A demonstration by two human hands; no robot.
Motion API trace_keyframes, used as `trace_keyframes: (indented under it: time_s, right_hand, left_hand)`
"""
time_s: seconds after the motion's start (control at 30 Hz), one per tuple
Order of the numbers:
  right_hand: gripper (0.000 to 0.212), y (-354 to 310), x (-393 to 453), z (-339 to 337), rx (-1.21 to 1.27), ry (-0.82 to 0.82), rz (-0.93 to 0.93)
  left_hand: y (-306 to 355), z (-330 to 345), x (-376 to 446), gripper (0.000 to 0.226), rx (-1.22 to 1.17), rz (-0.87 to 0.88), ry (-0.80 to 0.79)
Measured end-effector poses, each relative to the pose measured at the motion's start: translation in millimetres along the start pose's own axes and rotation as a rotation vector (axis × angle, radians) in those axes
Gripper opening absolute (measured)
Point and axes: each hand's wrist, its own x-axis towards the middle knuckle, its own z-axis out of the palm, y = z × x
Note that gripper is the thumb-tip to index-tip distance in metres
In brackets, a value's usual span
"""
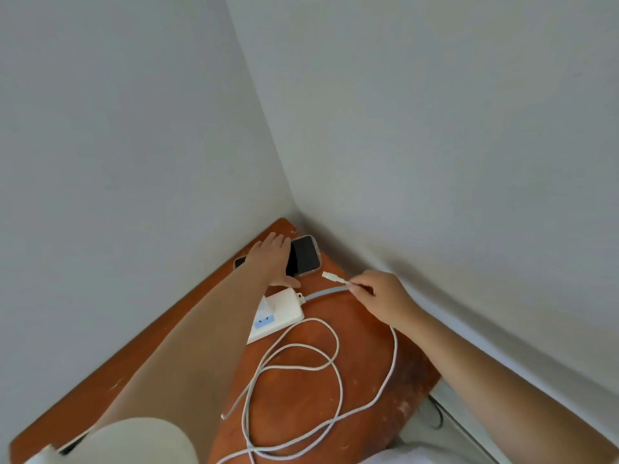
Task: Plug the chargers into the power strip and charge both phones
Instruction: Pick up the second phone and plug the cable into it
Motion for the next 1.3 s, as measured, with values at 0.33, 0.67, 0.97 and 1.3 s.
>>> trace_keyframes:
  time_s: [0.33, 0.67, 0.97, 1.3]
  right_hand:
    - [0.018, -3.1, 18.4, -8.4, 0.062, 0.151, 0.021]
    - [0.017, -82.9, 3.0, -42.7, -0.049, 0.295, -0.364]
    - [0.020, -135.0, -31.8, -40.0, -0.053, 0.179, -0.555]
    - [0.009, -133.3, -38.9, -18.8, -0.058, 0.086, -0.561]
  left_hand:
    - [-7.2, -0.1, 21.5, 0.094, -0.047, 0.169, 0.042]
    - [-18.3, -45.3, -82.6, 0.090, -0.147, 0.270, 0.540]
    - [-31.8, -29.7, -186.3, 0.091, -0.045, 0.132, 0.706]
    - [-31.4, 0.2, -213.8, 0.085, -0.204, -0.033, 0.671]
